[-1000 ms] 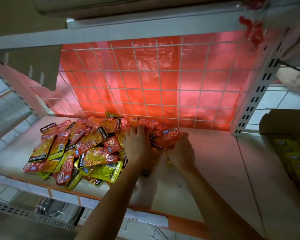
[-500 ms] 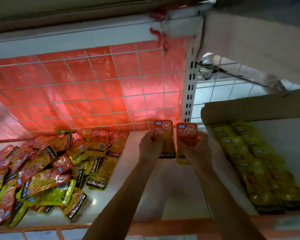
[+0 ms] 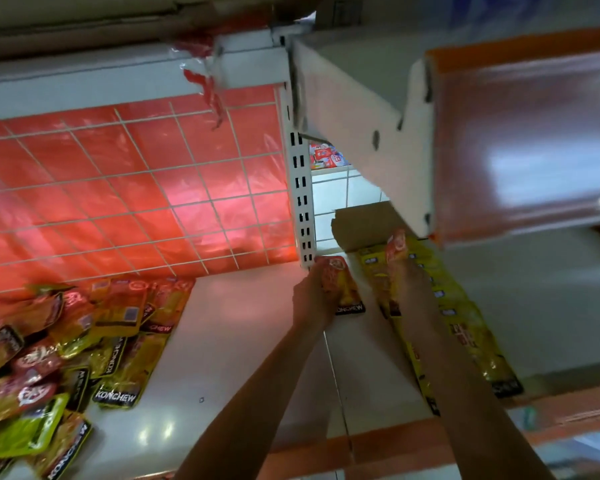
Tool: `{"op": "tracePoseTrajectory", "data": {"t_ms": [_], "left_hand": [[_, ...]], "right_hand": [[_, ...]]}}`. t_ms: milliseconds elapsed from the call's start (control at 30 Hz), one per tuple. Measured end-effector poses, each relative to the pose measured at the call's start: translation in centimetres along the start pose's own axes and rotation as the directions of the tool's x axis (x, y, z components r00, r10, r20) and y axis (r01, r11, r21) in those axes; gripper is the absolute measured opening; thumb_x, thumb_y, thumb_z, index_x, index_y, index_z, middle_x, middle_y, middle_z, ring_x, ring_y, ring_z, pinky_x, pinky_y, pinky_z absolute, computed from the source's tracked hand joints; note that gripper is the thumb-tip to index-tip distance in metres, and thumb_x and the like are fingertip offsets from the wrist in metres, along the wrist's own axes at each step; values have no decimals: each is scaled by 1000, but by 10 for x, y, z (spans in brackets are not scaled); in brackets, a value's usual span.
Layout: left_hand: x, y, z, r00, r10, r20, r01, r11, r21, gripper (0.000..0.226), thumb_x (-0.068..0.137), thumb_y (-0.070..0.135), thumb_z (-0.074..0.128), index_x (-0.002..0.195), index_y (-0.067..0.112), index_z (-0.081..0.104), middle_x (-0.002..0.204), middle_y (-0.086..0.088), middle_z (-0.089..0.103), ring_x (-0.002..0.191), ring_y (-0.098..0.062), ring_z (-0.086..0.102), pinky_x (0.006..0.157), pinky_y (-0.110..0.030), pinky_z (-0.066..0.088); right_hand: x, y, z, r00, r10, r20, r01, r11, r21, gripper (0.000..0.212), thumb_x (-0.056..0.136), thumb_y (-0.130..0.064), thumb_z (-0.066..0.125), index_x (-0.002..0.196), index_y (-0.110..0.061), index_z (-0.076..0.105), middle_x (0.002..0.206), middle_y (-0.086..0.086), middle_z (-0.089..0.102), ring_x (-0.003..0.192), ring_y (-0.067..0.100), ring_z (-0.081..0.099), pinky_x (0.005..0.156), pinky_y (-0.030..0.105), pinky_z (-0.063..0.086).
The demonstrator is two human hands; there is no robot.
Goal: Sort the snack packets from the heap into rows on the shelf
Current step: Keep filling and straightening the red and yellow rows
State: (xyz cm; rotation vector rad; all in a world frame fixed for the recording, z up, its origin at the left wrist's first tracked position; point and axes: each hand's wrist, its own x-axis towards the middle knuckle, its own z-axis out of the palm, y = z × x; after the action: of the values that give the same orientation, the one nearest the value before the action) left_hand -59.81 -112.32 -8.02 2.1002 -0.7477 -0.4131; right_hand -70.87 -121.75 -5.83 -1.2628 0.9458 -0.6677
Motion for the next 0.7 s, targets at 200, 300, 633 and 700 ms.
{"op": "tracePoseTrajectory", "data": {"t_ms": [200, 300, 633, 700], "left_hand": [[-2, 7, 8, 997, 38, -72, -39, 999, -8, 37, 84, 12, 64, 121, 20, 67, 113, -5, 70, 92, -17, 68, 82, -17, 45], [-7, 13, 10, 987, 57, -150, -74, 991, -112, 36, 85, 8, 62, 119, 20, 67, 107, -3, 69, 84, -14, 67, 81, -20, 49], [-35, 41, 32, 948, 62, -311, -150, 952, -267, 36, 86, 7, 58, 116, 27, 66, 116, 5, 65, 95, -5, 61, 81, -19, 54], [-43, 45, 39, 954, 73, -290, -157, 948, -277, 35, 87, 9, 59, 116, 28, 65, 111, 10, 64, 85, 5, 59, 71, -5, 48]], "right_hand": [[3, -11, -12, 999, -35, 2, 35, 998, 61, 34, 100, -26, 33, 116, -11, 59, 99, 8, 69, 80, 18, 69, 59, 27, 52], [1, -16, -14, 1000, -6, 21, 3, 993, 115, 26, 99, -26, 36, 109, -15, 57, 99, 6, 68, 80, 19, 68, 63, 30, 52], [-17, -10, -52, 990, -136, 29, 137, 990, -41, 23, 93, -27, 53, 82, -16, 70, 85, 19, 69, 80, 42, 67, 68, 49, 54], [-20, -8, -64, 983, -183, 19, 184, 981, -64, 29, 91, -25, 56, 87, 3, 61, 89, 33, 61, 75, 50, 59, 62, 43, 48]]}}
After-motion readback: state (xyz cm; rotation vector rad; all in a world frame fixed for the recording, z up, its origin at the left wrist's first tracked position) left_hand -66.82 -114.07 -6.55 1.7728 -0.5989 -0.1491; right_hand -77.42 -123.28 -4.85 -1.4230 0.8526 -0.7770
